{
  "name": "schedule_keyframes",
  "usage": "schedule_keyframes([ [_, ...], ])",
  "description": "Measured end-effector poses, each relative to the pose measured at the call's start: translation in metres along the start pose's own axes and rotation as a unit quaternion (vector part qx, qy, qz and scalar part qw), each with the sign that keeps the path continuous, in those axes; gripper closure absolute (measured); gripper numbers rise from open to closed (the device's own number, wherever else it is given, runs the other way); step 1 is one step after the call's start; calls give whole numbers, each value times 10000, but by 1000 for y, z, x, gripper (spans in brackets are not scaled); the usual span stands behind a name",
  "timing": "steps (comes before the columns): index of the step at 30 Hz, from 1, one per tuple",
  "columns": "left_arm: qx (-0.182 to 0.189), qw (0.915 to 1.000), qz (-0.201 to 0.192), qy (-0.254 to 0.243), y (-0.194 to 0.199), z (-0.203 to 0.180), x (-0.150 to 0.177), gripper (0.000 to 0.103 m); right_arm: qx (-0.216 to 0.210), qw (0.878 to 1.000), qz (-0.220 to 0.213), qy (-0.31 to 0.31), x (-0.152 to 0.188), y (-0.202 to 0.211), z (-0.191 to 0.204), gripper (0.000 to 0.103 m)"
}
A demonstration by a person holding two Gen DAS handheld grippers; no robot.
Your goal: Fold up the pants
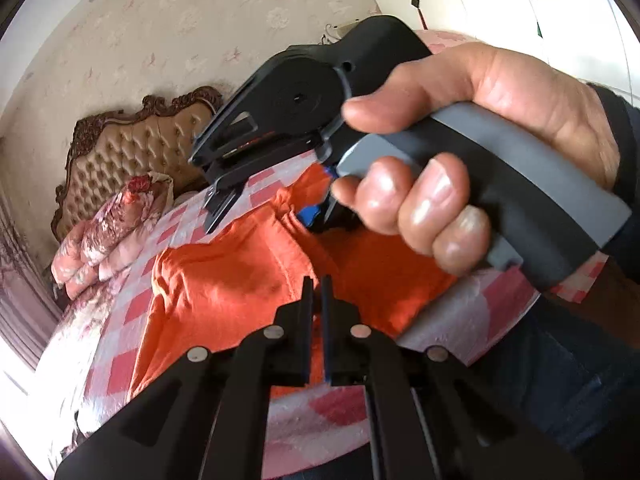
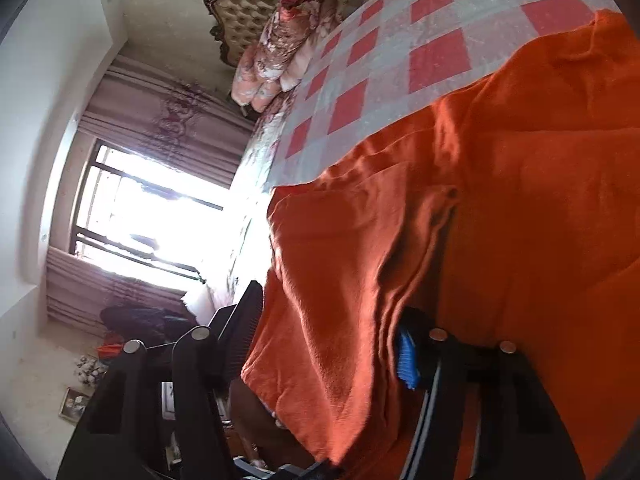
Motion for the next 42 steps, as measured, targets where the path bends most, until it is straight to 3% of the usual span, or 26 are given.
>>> schedule_keyframes([
  [4, 86, 9999, 34, 83, -3, 1, 4, 100, 65, 9999, -47, 71, 1, -3, 5, 48],
  [5, 97, 9999, 100, 71, -7, 0, 7, 99, 75, 9999, -58, 142, 2, -4, 6, 53],
  [7, 120, 9998, 146, 82, -12, 4, 8, 97, 215, 9994, -130, 240, 4, -4, 6, 84],
  [8, 179, 9997, 119, 151, -12, 6, 9, 97, 254, 9992, -138, 275, 3, -5, 6, 89],
  [17, 202, 9997, 113, 76, -17, 8, 13, 97, 460, 9987, -129, 171, 3, -8, -6, 86],
  [18, 207, 9997, 101, 83, -14, 3, 16, 97, 481, 9984, -182, 227, 3, -8, -4, 88],
  [19, 224, 9997, 93, 100, -13, 3, 17, 97, 537, 9979, -230, 277, 2, -6, -2, 96],
  [21, 353, 9990, -10, 284, -5, 9, 17, 83, 456, 9981, -292, 287, 1, -1, 3, 96],
  [22, 323, 9978, -135, 561, 4, 20, 18, 52, 344, 9984, -327, 298, 0, 4, 8, 96],
  [23, 176, 9962, -308, 797, 14, 31, 21, 32, 242, 9987, -344, 294, -2, 8, 12, 96],
  [27, -469, 9867, -611, 1428, 43, 71, 49, 30, -9, 9989, -387, 280, -9, 22, 26, 96],
  [31, -906, 9768, -355, 1907, 44, 99, 83, 25, -113, 9991, -346, 196, -12, 25, 38, 96],
  [34, -1050, 9754, -362, 1903, 43, 104, 86, 23, -67, 9993, -312, 180, -13, 26, 49, 96],
  [36, -1105, 9778, -465, 1721, 43, 100, 79, 13, -85, 9994, -292, 193, -12, 28, 58, 96],
  [39, -1262, 9828, -431, 1275, 33, 87, 69, 13, -84, 9991, -317, 251, -12, 34, 73, 96],
  [42, -1432, 9821, -204, 1204, 17, 87, 65, 13, -87, 9987, -364, 338, -13, 42, 91, 96],
])
Point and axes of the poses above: each gripper's, at about its wrist camera, not at the fingertips, and y roughly against the way its jaws point, z to its left, x to its underside, the point moved 2 cm from there along -y, roughly the way its jaws point, and after that the axes turned 1 degree about y, right-handed, at the moved point
